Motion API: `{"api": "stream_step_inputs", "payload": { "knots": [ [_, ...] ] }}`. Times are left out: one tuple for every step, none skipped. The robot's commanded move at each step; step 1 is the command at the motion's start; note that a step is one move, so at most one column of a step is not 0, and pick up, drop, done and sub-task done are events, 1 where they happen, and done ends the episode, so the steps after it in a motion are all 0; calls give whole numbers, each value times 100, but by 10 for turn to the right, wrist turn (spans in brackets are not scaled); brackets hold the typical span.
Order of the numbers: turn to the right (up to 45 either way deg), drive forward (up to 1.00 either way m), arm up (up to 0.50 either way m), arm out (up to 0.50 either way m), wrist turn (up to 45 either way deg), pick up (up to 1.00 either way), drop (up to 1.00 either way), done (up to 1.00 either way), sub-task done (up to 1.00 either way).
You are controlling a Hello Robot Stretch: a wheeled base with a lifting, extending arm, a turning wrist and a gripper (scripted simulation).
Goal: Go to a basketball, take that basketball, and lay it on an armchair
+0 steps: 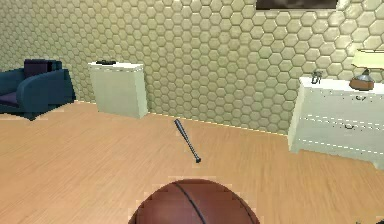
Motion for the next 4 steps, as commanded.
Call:
{"api": "stream_step_inputs", "payload": {
  "knots": [
    [-90, 0, 0, 0, 0, 0, 0, 0, 0],
    [0, 0, 0, 48, 0, 0, 0, 0, 0],
    [0, 0, 0, 0, 450, 0, 0, 0, 0],
    [0, 0, 0, 0, 450, 0, 0, 0, 0]
  ]
}}
